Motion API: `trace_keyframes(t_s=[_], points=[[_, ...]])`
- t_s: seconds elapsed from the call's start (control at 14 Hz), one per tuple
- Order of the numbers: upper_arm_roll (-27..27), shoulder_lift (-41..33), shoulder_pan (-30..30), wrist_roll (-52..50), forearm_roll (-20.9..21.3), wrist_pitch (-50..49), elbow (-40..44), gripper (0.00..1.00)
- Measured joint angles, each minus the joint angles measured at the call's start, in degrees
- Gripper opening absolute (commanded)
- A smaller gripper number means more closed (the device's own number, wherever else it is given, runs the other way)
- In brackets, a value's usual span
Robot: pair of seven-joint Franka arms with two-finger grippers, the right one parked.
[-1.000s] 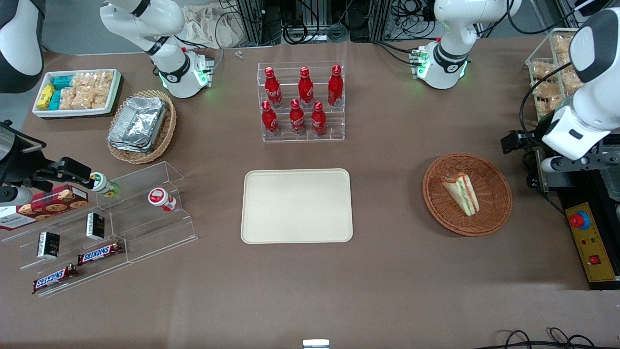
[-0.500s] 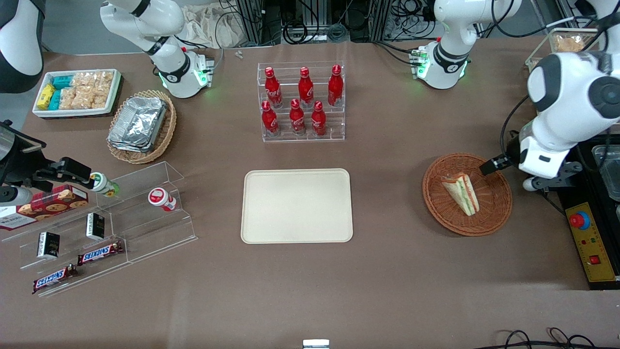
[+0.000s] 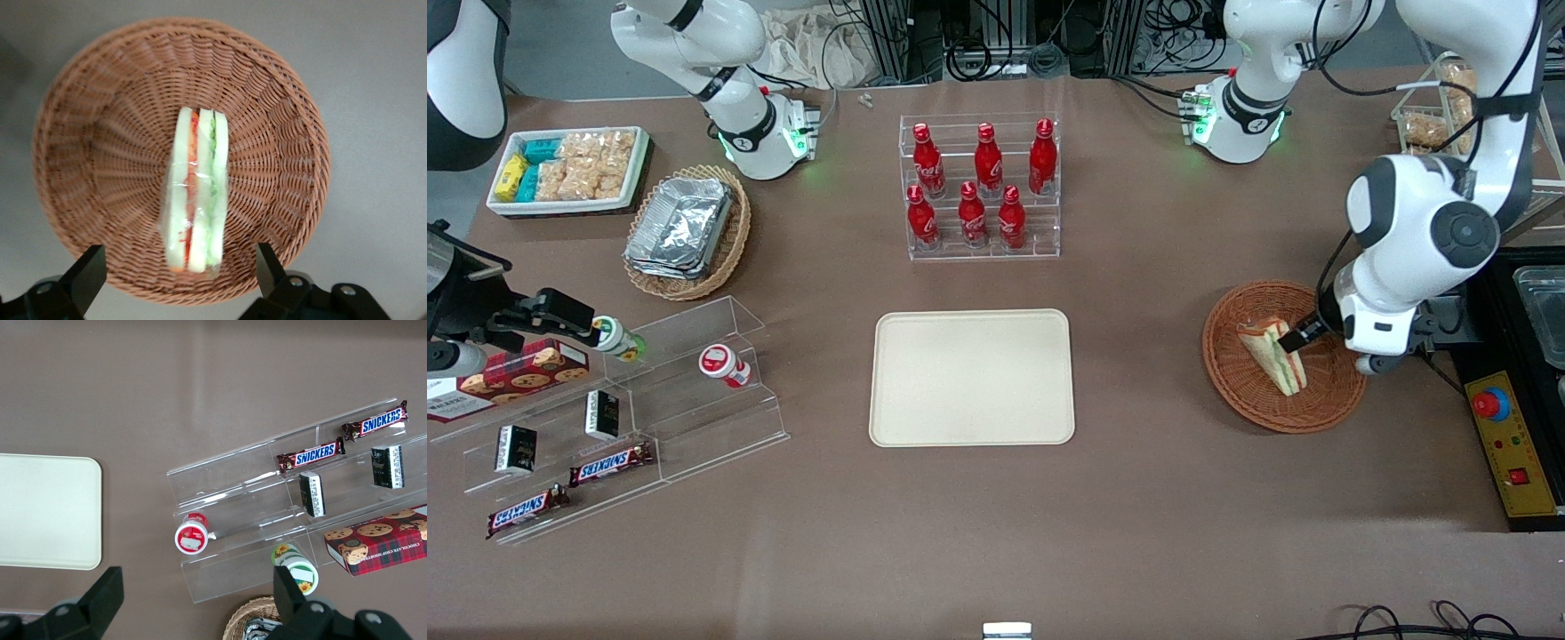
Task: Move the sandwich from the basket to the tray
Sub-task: 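Lower the open left gripper around the wrapped sandwich and close it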
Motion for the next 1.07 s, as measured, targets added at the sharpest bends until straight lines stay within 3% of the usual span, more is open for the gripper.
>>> trace_keyframes(t_s=[0.64,0.79,1.07], points=[[-1.18,3.04,-0.06,-3.50,-0.01,11.28,-6.72,0.98],[-1.12,3.06,-0.02,-3.50,-0.01,11.70,-7.08,0.78],[-1.05,3.18,-0.02,-3.50,0.00,12.02,-7.19,0.15]])
